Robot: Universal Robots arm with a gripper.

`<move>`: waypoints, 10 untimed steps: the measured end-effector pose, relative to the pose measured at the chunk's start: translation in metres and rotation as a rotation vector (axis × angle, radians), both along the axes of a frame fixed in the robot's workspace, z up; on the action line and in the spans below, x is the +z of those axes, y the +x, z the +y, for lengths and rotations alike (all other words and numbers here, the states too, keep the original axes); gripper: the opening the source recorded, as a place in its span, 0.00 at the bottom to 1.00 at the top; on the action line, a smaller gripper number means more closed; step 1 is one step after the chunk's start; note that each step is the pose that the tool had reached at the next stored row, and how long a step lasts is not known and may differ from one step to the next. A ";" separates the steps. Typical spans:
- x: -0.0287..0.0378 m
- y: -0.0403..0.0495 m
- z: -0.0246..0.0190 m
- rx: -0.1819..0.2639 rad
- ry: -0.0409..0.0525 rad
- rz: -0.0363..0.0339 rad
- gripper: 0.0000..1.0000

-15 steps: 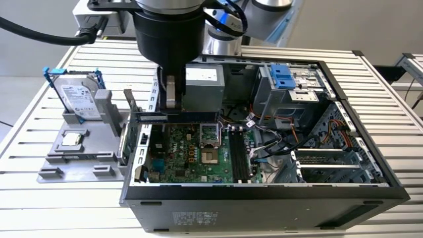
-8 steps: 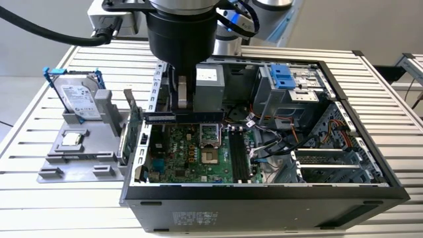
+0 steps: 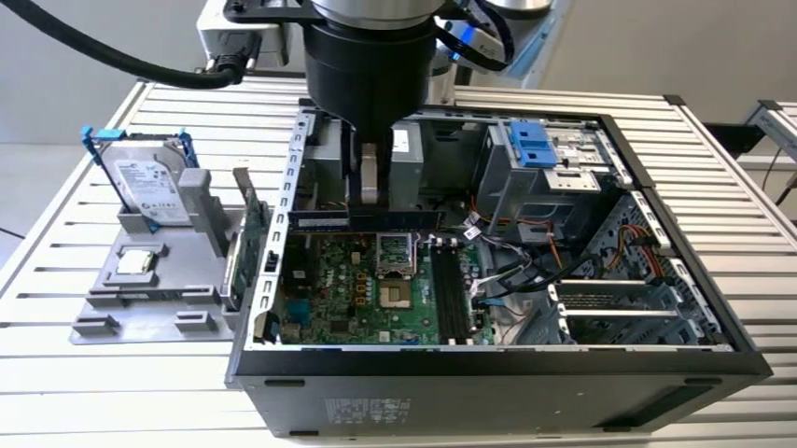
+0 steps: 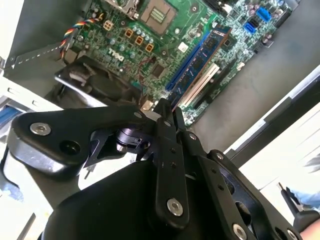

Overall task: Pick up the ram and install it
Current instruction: 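Pick up the ram and move it above insertion slot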

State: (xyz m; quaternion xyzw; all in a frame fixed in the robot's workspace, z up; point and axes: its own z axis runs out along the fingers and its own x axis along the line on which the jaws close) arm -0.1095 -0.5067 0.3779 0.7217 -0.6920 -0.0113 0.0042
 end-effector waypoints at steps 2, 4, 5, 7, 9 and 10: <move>0.0000 0.0097 0.0000 0.000 0.0000 0.0005 0.00; 0.0000 0.0138 0.0000 0.000 0.0000 0.0007 0.00; 0.0000 0.0159 0.0000 0.000 0.0000 0.0008 0.00; 0.0000 0.0200 0.0000 0.000 0.0000 0.0010 0.00; 0.0000 0.0241 0.0000 0.000 0.0000 0.0013 0.00; 0.0000 0.0261 0.0000 0.000 0.0000 0.0014 0.00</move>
